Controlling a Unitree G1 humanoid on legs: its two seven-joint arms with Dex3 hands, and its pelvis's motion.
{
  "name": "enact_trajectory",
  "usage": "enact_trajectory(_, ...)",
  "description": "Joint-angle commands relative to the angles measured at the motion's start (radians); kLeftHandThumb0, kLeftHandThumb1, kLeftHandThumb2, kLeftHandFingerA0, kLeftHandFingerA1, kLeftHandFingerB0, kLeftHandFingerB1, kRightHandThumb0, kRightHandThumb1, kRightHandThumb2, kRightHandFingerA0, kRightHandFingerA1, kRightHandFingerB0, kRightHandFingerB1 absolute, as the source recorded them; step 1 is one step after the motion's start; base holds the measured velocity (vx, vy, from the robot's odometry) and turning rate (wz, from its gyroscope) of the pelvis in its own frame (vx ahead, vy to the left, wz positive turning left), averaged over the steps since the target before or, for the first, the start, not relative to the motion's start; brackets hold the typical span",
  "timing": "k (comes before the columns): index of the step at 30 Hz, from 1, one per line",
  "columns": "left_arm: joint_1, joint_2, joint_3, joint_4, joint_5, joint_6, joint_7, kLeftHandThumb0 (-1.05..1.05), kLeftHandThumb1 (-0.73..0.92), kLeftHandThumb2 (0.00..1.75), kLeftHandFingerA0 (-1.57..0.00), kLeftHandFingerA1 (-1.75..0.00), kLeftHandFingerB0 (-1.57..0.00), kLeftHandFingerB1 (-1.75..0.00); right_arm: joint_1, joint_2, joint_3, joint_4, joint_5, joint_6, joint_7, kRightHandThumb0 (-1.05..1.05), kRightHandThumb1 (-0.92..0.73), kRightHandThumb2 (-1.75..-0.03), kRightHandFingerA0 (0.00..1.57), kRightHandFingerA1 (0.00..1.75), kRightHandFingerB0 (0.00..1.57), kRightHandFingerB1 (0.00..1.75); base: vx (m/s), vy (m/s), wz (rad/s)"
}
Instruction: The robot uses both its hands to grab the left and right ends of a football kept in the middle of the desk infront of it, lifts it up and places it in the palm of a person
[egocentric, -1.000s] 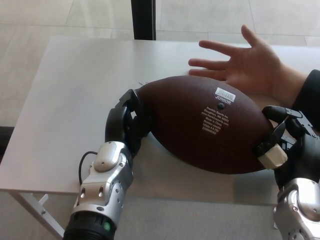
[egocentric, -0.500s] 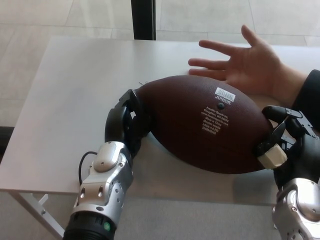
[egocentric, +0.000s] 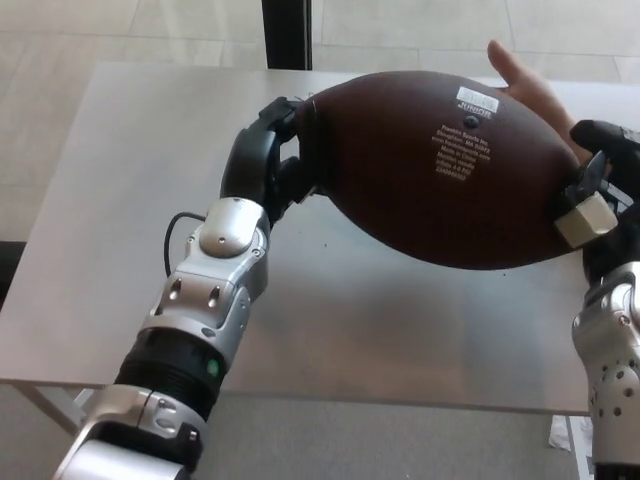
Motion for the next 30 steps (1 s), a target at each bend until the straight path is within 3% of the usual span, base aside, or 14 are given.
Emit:
enact_trajectory(1,-0.138,-0.072,-0.179,0.048,0.130,0.092,-0.175,-0.61,0.85,0.67,-0.68,-1.67,-0.65,-1.48,-0.209,0.092,0.040,0.011,0.131,0.131,0.029,-0.16,-0.53,-1.23,1.35,1.44,0.94,1.15,0.00,0.000,0.00)
enact_trajectory(6,-0.174,-0.079,-0.146,0.065,0.106,0.038,-0.156,-0.66,0.85,0.66,-0.83,-1.63,-0.73,-1.51,-0.252,0.083,0.027,0.023,0.120,0.125,0.036,-0.12,-0.44,-1.28,1.09,1.72,0.90,1.35,0.00,0.000,0.00)
enact_trajectory(8,-0.239,-0.066,-0.180,0.116,0.159,0.062,-0.138,-0.62,0.74,0.69,-0.78,-1.68,-0.73,-1.46,-0.274,0.073,0.023,0.026,0.108,0.110,0.041,-0.15,-0.53,-1.22,1.31,1.41,0.92,1.13,0.00,0.000,0.00)
enact_trajectory(10,-0.330,-0.060,-0.196,0.218,0.177,0.096,-0.190,-0.47,0.80,0.67,-0.70,-1.68,-0.65,-1.39,-0.315,0.064,-0.005,0.042,0.122,0.118,0.033,-0.12,-0.48,-1.26,0.98,1.75,0.82,1.30,0.00,0.000,0.00)
enact_trajectory(11,-0.381,-0.054,-0.211,0.264,0.196,0.099,-0.214,-0.38,0.62,0.80,-0.77,-1.64,-0.66,-1.41,-0.356,0.056,-0.037,0.068,0.143,0.118,0.024,-0.15,-0.56,-1.17,1.25,1.36,0.91,1.09,0.00,0.000,0.00)
enact_trajectory(13,-0.416,-0.057,-0.167,0.290,0.162,0.073,-0.187,-0.54,0.79,0.68,-0.72,-1.69,-0.61,-1.43,-0.420,0.026,-0.062,0.120,0.144,0.116,0.039,-0.15,-0.56,-1.20,1.24,1.36,0.93,1.10,0.00,0.000,0.00)
enact_trajectory(16,-0.470,-0.057,-0.156,0.319,0.167,0.093,-0.150,-0.51,0.72,0.68,-0.74,-1.71,-0.56,-1.46,-0.471,0.005,-0.073,0.157,0.137,0.124,0.053,-0.13,-0.51,-1.19,0.98,1.75,0.88,1.27,0.00,0.000,0.00)
enact_trajectory(18,-0.543,-0.055,-0.129,0.376,0.153,0.181,-0.142,-0.62,0.90,0.67,-0.50,-0.95,-0.53,-0.63,-0.524,-0.017,-0.083,0.202,0.126,0.125,0.058,-0.15,-0.56,-1.21,1.23,1.36,0.90,1.09,0.00,0.000,0.00)
enact_trajectory(20,-0.570,-0.060,-0.096,0.397,0.127,0.223,-0.112,-0.61,0.90,0.67,-0.52,-0.88,-0.47,-0.55,-0.546,-0.023,-0.083,0.225,0.113,0.121,0.063,-0.14,-0.56,-1.22,1.22,1.35,0.90,1.09,0.00,0.000,0.00)
enact_trajectory(21,-0.575,-0.061,-0.103,0.413,0.132,0.220,-0.128,-0.58,0.84,0.65,-0.52,-1.03,-0.50,-0.57,-0.558,-0.035,-0.089,0.255,0.106,0.116,0.070,-0.09,-0.50,-1.27,1.00,1.75,0.85,1.32,0.00,0.000,0.00)
enact_trajectory(23,-0.581,-0.067,-0.084,0.432,0.116,0.213,-0.125,-0.60,0.88,0.66,-0.49,-0.99,-0.48,-0.58,-0.572,-0.046,-0.097,0.286,0.102,0.117,0.070,-0.09,-0.47,-1.32,0.99,1.75,0.84,1.33,0.00,0.000,0.00)
enact_trajectory(24,-0.583,-0.065,-0.078,0.439,0.114,0.208,-0.119,-0.56,0.85,0.65,-0.65,-1.15,-0.60,-0.72,-0.586,-0.045,-0.102,0.309,0.100,0.112,0.065,-0.14,-0.53,-1.23,1.25,1.42,0.87,1.13,0.00,0.000,0.00)
enact_trajectory(29,-0.619,-0.056,-0.138,0.489,0.182,0.240,-0.145,-0.59,0.88,0.66,-0.69,-1.19,-0.58,-0.77,-0.626,-0.061,-0.110,0.393,0.076,0.092,0.066,-0.15,-0.53,-1.22,1.26,1.45,0.84,1.14,0.00,0.000,0.00)
enact_trajectory(30,-0.633,-0.052,-0.261,0.506,0.284,0.249,-0.244,-0.51,0.56,0.97,-0.70,-1.03,-0.32,-0.65,-0.632,-0.085,-0.113,0.465,0.051,0.075,0.069,-0.10,-0.43,-1.24,0.95,1.75,0.75,1.48,0.00,0.000,0.00)
